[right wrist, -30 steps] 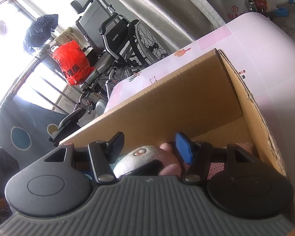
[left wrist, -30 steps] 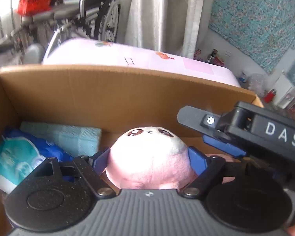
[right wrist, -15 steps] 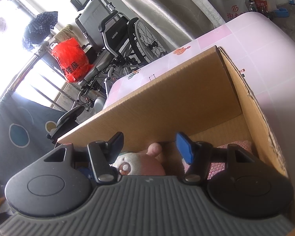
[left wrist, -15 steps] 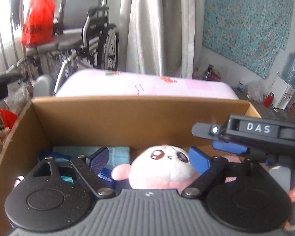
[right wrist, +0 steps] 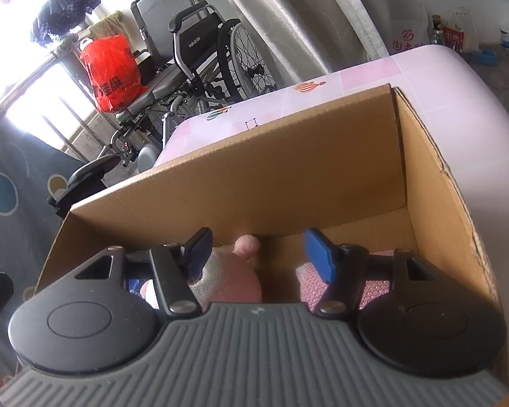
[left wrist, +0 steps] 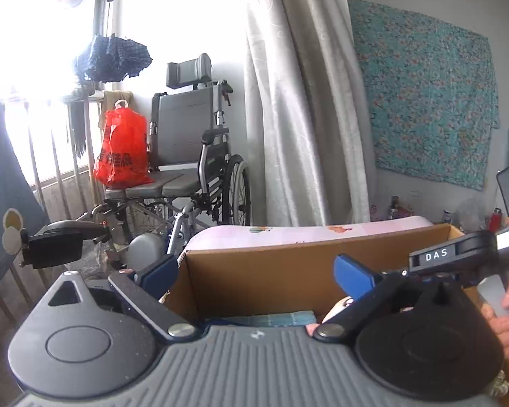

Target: Organize soft objects

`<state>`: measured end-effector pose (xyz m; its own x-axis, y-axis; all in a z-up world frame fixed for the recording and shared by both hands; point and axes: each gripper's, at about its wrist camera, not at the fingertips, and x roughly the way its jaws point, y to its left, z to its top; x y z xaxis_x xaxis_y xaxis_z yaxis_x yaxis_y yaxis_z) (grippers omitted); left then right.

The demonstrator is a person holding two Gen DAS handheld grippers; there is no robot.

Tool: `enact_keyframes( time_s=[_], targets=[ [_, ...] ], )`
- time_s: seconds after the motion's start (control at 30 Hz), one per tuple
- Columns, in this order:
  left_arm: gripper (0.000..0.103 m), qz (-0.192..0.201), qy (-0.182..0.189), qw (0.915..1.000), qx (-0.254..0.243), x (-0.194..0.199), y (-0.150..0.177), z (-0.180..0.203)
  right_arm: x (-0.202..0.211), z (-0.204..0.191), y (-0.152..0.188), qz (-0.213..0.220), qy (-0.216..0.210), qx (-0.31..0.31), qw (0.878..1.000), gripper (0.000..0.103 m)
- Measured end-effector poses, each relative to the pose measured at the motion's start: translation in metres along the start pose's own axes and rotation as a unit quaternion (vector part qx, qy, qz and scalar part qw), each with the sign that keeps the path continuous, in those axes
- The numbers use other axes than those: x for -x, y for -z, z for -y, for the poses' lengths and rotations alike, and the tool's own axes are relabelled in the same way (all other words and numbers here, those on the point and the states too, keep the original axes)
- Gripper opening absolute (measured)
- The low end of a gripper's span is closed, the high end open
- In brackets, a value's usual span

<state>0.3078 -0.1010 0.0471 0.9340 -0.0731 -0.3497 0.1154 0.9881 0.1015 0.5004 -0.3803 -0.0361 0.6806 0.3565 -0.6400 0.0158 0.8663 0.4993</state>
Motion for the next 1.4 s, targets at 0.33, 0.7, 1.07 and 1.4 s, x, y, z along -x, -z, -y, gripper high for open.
enact_keyframes(
  time_s=[0.33,0.7,1.07,1.4],
  targets=[
    [0.099,-0.029,0.002,0.9995,-0.011,-0.006,0.001,-0.002,0.0,0.003,0.001,-0.004,0.001,-0.006,1.0,0.064],
    [0.099,-0.144,0.041,0.9885,0.019,-0.041,0.004,-0.015,-0.005,-0.002,0.002,-0.016,0.017,0.016,1.0,0.065],
    [0.096,-0.241,0.037,0.9672,0.072,-0.067,0.013,-0.035,-0.006,-0.008,0.004,-0.016,0.053,0.048,0.997,0.066],
    [0.096,-0.275,0.036,0.9602,0.027,-0.075,0.015,-0.02,-0.007,-0.008,0.004,-0.02,0.062,0.045,0.997,0.066]
  ],
)
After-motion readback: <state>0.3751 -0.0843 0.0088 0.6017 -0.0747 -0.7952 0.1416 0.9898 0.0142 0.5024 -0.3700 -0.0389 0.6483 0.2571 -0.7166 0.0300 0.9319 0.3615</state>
